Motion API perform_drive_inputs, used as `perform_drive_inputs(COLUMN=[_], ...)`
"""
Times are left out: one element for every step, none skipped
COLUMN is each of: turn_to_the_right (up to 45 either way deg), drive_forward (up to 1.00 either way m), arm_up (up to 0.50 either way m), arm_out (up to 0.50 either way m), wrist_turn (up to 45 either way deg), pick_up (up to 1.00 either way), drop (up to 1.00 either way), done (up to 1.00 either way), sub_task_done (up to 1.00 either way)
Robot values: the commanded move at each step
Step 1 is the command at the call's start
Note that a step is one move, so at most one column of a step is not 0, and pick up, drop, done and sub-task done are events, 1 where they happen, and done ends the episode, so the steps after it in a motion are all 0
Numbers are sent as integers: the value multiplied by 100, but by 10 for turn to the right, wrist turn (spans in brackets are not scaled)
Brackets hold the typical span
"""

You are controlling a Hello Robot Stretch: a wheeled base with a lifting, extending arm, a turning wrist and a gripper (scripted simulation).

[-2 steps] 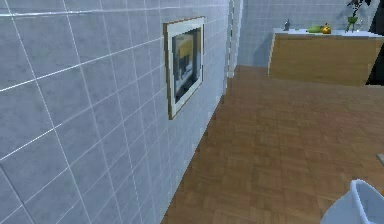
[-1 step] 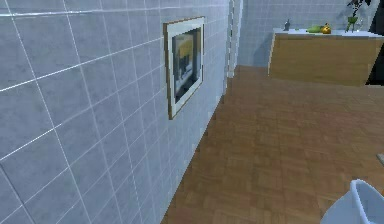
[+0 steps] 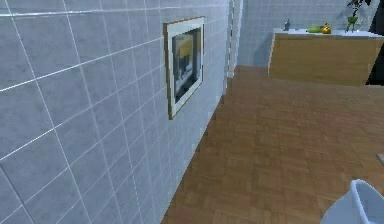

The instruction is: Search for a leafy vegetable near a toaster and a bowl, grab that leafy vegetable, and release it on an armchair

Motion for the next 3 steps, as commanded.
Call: perform_drive_inputs(turn_to_the_right=[0, 0, 0], drive_forward=[0, 0, 0], arm_up=[26, 0, 0], arm_out=[0, 0, 0], wrist_turn=[0, -450, -330], pick_up=[0, 0, 0], drop=[0, 0, 0], done=[0, 0, 0], sub_task_done=[0, 0, 0])
